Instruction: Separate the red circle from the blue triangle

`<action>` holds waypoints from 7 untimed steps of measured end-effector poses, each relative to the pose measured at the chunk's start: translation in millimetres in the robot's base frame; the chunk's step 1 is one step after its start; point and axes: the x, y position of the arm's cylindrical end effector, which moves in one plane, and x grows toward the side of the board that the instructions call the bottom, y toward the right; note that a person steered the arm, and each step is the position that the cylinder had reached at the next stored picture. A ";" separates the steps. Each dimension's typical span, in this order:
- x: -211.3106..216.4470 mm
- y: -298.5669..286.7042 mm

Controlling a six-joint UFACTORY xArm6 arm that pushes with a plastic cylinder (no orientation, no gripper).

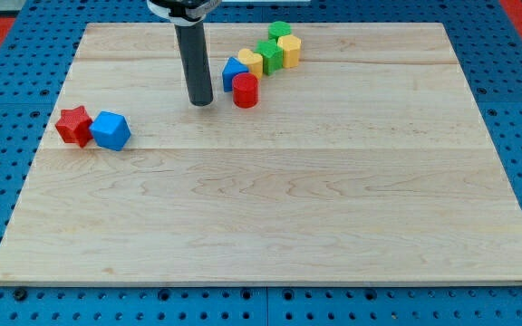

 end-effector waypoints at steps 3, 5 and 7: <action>14.8 46.6; 24.0 105.2; -35.1 109.5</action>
